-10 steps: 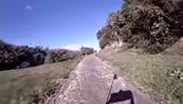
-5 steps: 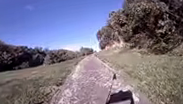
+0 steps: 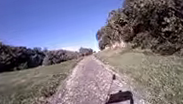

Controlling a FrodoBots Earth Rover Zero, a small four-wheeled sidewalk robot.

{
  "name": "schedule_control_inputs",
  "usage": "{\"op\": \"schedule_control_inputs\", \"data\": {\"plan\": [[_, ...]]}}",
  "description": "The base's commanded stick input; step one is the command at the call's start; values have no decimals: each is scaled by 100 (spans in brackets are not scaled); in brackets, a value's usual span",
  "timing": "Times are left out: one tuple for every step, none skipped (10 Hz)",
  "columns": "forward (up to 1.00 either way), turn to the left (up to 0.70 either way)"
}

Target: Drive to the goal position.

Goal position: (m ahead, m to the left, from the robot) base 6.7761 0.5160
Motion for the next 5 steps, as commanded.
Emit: {"op": "schedule_control_inputs", "data": {"plan": [[100,1],[100,1],[100,1],[100,1],[100,1]]}}
